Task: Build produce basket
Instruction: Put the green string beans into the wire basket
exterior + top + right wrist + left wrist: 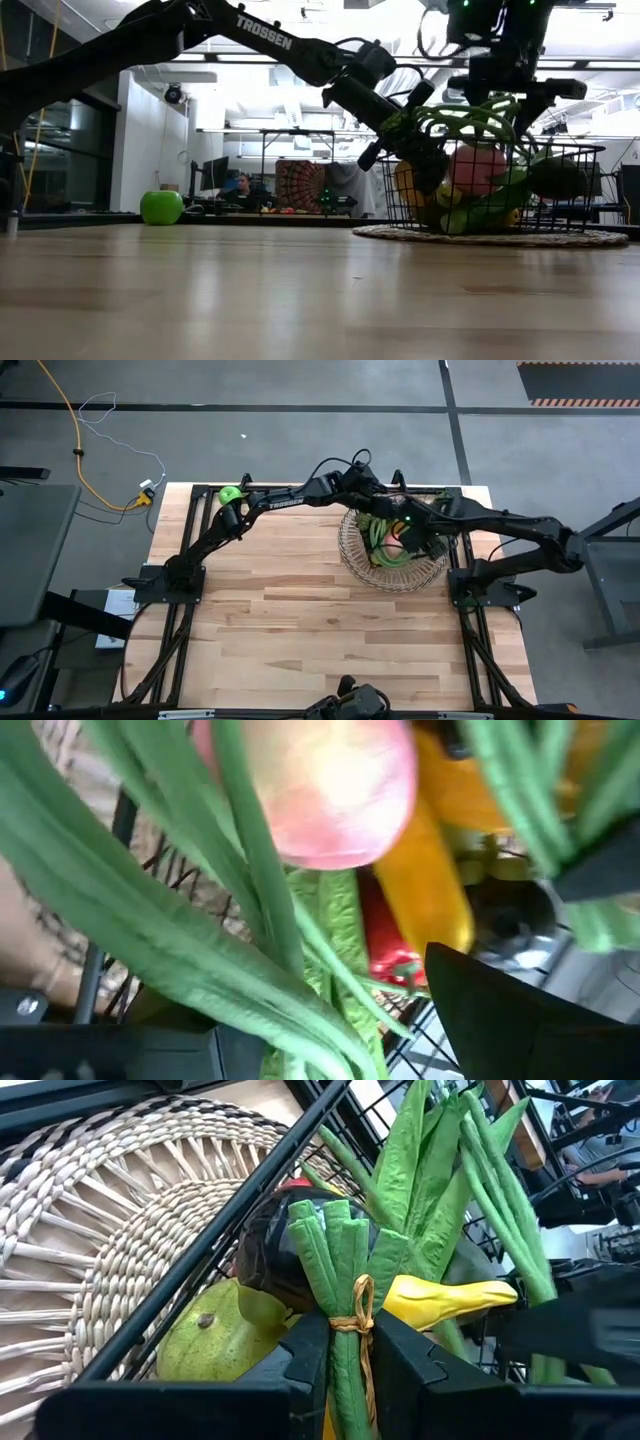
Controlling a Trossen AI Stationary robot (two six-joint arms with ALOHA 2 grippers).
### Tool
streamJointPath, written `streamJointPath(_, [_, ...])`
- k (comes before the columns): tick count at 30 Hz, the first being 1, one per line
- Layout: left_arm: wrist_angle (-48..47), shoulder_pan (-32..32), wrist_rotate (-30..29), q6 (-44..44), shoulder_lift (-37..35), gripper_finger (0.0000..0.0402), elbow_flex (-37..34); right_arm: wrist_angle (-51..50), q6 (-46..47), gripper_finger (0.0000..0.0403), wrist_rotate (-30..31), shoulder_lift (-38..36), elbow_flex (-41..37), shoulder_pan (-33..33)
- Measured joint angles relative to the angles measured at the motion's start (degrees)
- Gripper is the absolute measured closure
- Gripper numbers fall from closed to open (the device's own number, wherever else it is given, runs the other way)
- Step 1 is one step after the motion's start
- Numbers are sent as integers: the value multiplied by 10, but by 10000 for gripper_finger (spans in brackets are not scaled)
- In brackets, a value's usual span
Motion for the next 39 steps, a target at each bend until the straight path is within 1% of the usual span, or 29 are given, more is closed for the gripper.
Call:
streamJointPath(6, [0, 0, 2, 1, 0, 355, 0, 24, 50, 159, 0, -44, 0, 0])
streamJointPath(10, [0, 0, 2, 1, 0, 355, 0, 24, 116, 159, -3, -85, 0, 0])
streamJointPath(14, [-1, 0, 2, -11, 0, 354, 0, 27, 185, 159, -20, -131, 0, 0])
streamJointPath(17, [-1, 0, -3, -10, 0, 344, 0, 35, 209, 159, -22, -159, 0, 0])
streamJointPath(20, [-2, 0, -15, -4, 0, 322, 0, 44, 214, 159, -22, -175, 0, 0])
streamJointPath(23, [-2, 0, -26, 2, 0, 287, 0, 53, 214, 159, -21, -178, 0, 0])
streamJointPath(27, [-2, 0, -30, 2, 0, 233, 0, 50, 209, 159, -22, -167, -1, -1])
streamJointPath(31, [-1, 3, -30, 2, 0, 192, 0, 49, 202, 159, -21, -150, -1, -8])
streamJointPath(35, [1, 9, -24, 2, 0, 173, 7, 47, 199, 159, -9, -132, -1, -29])
streamJointPath(39, [3, 14, -26, 2, 0, 170, 30, 40, 174, 159, 12, -124, -1, -52])
